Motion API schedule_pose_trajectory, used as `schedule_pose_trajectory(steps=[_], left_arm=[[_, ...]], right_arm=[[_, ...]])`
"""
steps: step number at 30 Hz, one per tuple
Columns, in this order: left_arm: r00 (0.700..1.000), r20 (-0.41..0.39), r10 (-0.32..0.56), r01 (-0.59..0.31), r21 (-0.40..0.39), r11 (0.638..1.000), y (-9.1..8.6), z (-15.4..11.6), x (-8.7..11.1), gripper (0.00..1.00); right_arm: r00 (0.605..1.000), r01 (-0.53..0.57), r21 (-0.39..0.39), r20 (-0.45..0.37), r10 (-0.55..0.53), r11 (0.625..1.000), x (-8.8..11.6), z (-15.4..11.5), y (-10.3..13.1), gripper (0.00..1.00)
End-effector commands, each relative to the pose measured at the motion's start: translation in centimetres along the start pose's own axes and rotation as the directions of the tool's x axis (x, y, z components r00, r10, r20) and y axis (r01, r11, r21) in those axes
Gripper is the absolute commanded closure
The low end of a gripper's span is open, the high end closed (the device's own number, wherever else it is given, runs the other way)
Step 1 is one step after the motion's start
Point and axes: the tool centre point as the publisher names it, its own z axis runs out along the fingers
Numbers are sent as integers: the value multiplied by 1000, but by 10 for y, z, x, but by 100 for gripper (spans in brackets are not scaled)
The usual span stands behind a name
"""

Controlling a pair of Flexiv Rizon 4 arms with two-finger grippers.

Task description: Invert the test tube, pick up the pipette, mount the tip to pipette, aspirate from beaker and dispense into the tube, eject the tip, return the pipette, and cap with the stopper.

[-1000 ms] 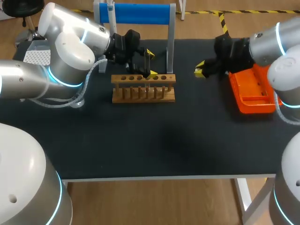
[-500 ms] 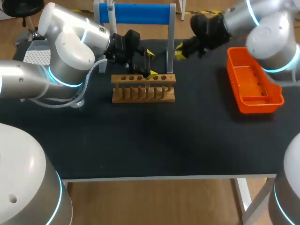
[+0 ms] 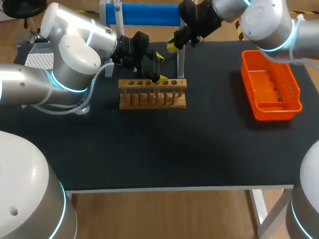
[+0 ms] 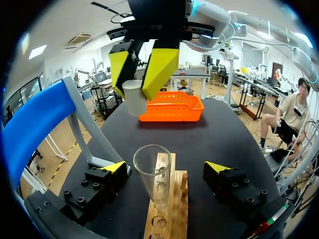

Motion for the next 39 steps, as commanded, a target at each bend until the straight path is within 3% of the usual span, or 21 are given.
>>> schedule_pose_trajectory(steps=[1, 16, 39], left_arm=[[1000, -4, -1, 1, -1, 1000, 0, 0, -1, 0], [1000, -4, -1, 1, -1, 1000, 0, 0, -1, 0], [1000, -4, -1, 1, -1, 1000, 0, 0, -1, 0]], right_arm=[[1000, 2, 28, -29, -1, 1000, -4, 5, 12, 100], [999, 19, 16, -48, -18, 1000, 7, 14, 29, 100], [998, 20, -2, -65, -20, 1000, 15, 27, 28, 100]])
